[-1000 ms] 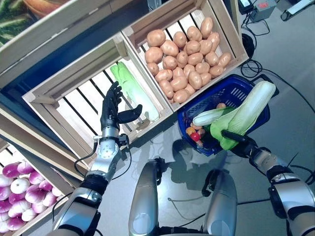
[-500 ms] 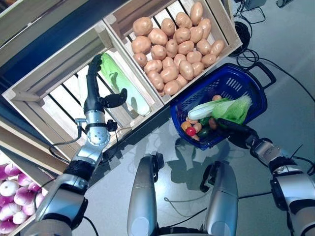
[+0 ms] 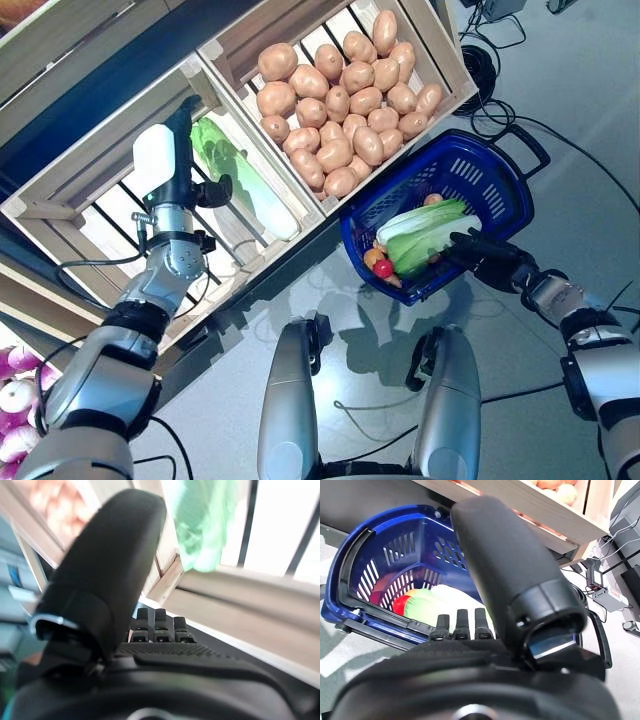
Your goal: Put vegetables into the basket
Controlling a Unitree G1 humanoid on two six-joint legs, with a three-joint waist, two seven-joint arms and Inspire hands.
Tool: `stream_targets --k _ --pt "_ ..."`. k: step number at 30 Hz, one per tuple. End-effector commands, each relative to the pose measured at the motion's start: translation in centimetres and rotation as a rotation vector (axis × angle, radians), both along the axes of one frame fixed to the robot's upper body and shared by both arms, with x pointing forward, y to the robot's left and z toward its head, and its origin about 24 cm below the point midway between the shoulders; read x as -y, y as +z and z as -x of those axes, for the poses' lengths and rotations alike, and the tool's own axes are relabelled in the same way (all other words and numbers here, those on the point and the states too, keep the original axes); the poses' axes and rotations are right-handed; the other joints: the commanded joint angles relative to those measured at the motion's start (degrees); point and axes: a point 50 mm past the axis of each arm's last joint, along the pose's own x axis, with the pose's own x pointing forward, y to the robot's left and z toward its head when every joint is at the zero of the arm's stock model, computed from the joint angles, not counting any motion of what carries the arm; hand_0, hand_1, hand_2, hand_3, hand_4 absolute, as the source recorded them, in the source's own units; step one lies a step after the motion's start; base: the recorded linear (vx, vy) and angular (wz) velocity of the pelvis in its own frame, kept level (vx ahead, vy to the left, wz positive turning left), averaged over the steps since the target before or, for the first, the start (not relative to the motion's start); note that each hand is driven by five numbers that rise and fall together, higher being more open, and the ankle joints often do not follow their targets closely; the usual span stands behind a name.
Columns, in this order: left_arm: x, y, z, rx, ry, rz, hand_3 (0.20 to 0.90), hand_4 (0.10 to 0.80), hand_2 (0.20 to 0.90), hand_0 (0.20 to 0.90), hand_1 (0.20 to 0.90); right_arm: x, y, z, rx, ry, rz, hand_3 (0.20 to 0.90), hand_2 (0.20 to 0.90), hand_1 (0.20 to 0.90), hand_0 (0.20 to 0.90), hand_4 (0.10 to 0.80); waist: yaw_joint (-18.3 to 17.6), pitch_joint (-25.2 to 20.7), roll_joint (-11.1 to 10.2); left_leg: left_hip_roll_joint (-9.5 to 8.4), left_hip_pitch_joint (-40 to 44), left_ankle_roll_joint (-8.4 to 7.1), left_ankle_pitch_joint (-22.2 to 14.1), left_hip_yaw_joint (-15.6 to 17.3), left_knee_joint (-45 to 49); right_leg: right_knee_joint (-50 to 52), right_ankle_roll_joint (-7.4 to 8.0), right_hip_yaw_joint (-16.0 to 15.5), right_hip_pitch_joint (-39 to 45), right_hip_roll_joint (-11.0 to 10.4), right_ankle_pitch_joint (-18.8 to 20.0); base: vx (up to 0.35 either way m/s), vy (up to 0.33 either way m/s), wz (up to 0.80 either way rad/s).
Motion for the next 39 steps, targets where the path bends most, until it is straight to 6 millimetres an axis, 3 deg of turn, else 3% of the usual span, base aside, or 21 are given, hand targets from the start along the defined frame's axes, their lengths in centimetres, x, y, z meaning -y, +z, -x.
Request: stream_targets --k 1,7,12,26,39 --pt "-2.7 5.8 0.2 0.172 0.145 -0.217 0.900 0.800 0.900 0.900 0.900 1.6 2.9 -0.5 0.111 0.002 -0.007 0.900 0.900 0.900 0.900 0.800 -0.2 -4.8 0.9 1.75 6.0 -1.35 -5.1 0.9 -2.5 -7.8 -1.10 2.8 2.9 1.0 6.2 -0.001 0.050 -0.03" --pt "-4.2 4.9 -0.4 -0.009 0.271 -0.367 0.900 0.800 0.900 0.900 0.900 1.5 3.6 -0.8 0.092 0.017 0.032 0.900 0.900 0.900 0.900 0.800 -1.2 -3.9 1.3 2.28 4.2 -1.52 -5.1 1.2 -1.6 -7.2 -1.13 3.8 0.9 1.6 6.2 -0.028 0.064 -0.04" --pt "-4.3 4.4 -0.8 -0.104 0.298 -0.496 0.900 0.800 0.900 0.900 0.900 1.6 4.7 -1.2 0.099 0.028 0.056 0.900 0.900 0.900 0.900 0.800 -1.8 -3.2 1.5 2.79 2.7 -1.92 -4.8 1.2 -1.3 -7.1 -1.11 4.4 -0.4 1.9 6.5 -0.017 0.048 -0.11" --pt "-4.2 5.3 -1.7 -0.220 0.350 -0.425 0.900 0.800 0.900 0.900 0.900 0.2 6.6 -2.4 0.181 0.084 0.052 0.900 0.900 0.900 0.900 0.800 -2.2 -0.6 1.3 3.31 -3.9 -2.55 -4.9 0.7 1.9 -5.3 -1.03 4.2 -6.1 1.6 7.1 -0.034 0.014 -0.04" --pt "-0.9 4.8 -3.1 -0.351 0.228 -0.743 0.900 0.800 0.900 0.900 0.900 -0.8 7.3 -3.0 0.211 0.108 0.056 0.900 0.900 0.900 0.900 0.800 -2.7 0.2 1.2 3.65 -8.3 -2.44 -6.2 0.8 5.4 -3.6 -0.59 4.1 -10.0 1.3 7.3 -0.004 0.000 0.00"
